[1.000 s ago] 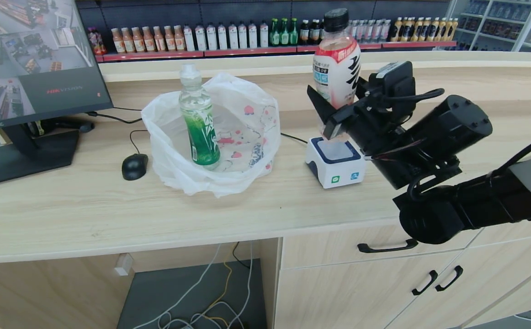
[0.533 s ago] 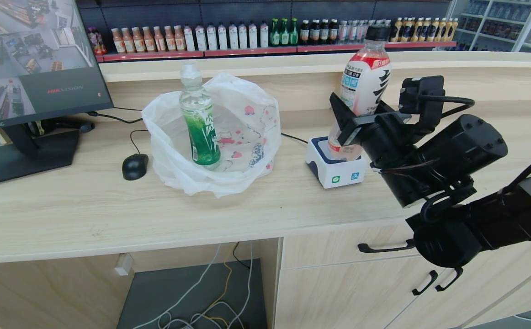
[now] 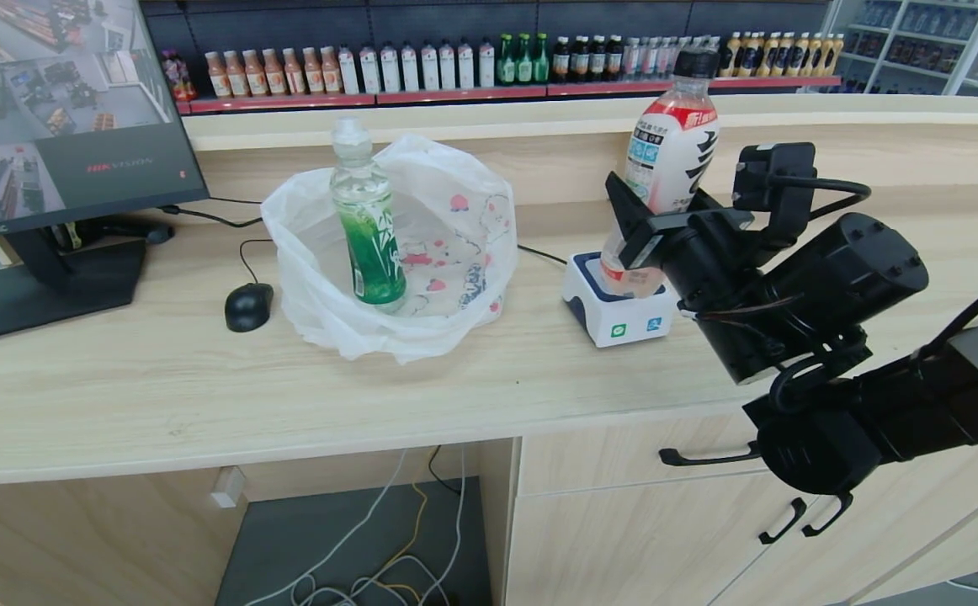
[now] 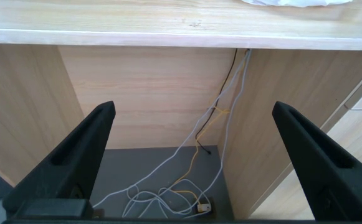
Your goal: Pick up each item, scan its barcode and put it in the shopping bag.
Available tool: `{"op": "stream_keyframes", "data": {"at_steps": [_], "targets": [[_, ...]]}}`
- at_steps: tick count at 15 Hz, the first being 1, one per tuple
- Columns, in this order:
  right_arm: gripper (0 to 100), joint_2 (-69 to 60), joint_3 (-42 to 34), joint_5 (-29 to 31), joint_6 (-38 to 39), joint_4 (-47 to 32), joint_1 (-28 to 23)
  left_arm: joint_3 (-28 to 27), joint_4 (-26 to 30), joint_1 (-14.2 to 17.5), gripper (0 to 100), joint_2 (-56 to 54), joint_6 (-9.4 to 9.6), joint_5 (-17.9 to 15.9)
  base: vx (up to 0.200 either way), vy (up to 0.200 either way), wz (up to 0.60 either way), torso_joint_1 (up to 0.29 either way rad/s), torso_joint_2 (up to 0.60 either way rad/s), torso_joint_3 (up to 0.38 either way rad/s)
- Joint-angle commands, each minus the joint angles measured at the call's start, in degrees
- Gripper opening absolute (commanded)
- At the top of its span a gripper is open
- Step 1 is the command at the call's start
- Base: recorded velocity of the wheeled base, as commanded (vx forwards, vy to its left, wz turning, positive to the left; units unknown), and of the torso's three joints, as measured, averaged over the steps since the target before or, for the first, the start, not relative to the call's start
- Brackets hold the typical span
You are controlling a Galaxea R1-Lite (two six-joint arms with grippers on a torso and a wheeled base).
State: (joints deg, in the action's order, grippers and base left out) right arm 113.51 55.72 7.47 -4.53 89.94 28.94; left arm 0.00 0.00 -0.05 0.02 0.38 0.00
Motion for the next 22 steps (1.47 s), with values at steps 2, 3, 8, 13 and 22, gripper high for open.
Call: {"op": "stream_keyframes", "data": {"at_steps": [2, 3, 8, 13, 22], "targets": [[0, 0.7, 1.1, 0.0, 0.7, 0.1, 0.9, 0.0, 0.0, 0.0, 100, 0.0, -0.29, 0.0, 0.0, 0.1, 0.0, 0.001, 0.0, 0.001], [0, 0.8, 1.3, 0.0, 0.8, 0.1, 0.9, 0.0, 0.0, 0.0, 100, 0.0, -0.29, 0.0, 0.0, 0.2, 0.0, -0.002, 0.01, 0.002], [0, 1.6, 1.3, 0.0, 1.0, 0.1, 0.6, 0.0, 0.0, 0.0, 100, 0.0, -0.29, 0.0, 0.0, 0.2, 0.0, 0.0, 0.0, 0.003], [0, 3.1, 1.9, 0.0, 0.8, 0.1, 1.6, 0.0, 0.0, 0.0, 100, 0.0, -0.29, 0.0, 0.0, 0.2, 0.0, 0.001, 0.0, 0.002], [0, 3.0, 5.1, 0.0, 0.8, -7.1, 2.0, 0.0, 0.0, 0.0, 100, 0.0, -0.11, 0.0, 0.0, 0.0, 0.0, 0.0, 0.0, 0.0]]}}
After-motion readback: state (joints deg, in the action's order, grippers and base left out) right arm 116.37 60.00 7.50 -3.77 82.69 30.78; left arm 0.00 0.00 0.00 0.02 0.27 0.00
